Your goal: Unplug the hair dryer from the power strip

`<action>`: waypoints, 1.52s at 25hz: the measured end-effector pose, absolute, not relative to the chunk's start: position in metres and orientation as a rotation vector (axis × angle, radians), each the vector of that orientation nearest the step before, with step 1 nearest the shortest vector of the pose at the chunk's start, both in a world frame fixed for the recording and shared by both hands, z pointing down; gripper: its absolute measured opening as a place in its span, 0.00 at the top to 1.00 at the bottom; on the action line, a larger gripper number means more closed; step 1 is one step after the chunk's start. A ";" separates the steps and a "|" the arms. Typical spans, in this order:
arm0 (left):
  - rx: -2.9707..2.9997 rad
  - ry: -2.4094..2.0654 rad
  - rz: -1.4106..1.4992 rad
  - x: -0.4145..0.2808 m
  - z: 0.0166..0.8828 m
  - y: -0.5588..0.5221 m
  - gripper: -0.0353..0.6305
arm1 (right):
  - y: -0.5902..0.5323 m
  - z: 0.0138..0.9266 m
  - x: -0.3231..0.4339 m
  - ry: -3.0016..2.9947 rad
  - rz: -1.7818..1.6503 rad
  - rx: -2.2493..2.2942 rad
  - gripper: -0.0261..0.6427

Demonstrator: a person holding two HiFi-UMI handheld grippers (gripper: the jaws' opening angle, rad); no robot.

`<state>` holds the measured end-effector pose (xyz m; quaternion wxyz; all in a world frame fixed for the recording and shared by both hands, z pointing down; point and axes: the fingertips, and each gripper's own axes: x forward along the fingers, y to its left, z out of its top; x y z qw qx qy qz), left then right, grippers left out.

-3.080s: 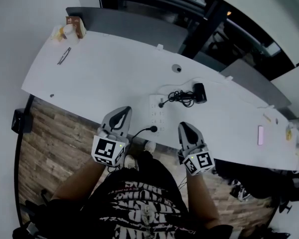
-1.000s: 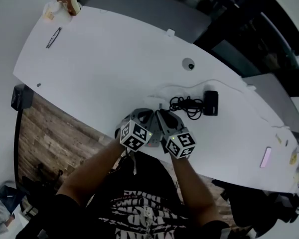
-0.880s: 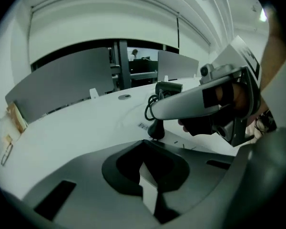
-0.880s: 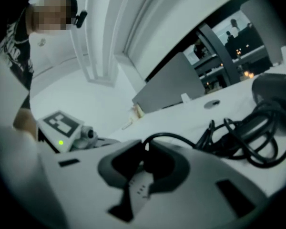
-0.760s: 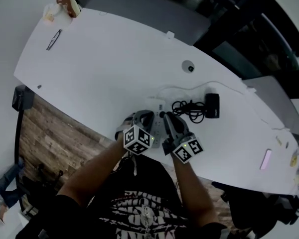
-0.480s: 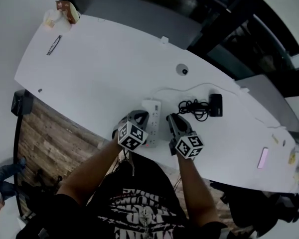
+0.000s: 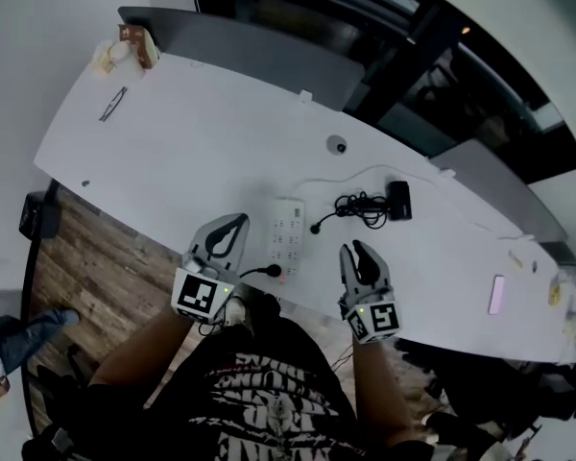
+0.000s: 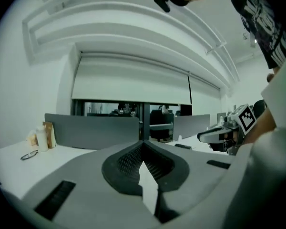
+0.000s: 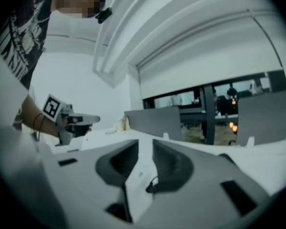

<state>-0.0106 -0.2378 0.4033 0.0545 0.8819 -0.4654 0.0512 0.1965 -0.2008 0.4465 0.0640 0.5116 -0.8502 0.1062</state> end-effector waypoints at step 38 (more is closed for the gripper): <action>2.723 -1.482 0.034 -0.029 0.333 -0.217 0.91 | -0.170 0.361 0.184 -2.545 0.108 1.699 0.91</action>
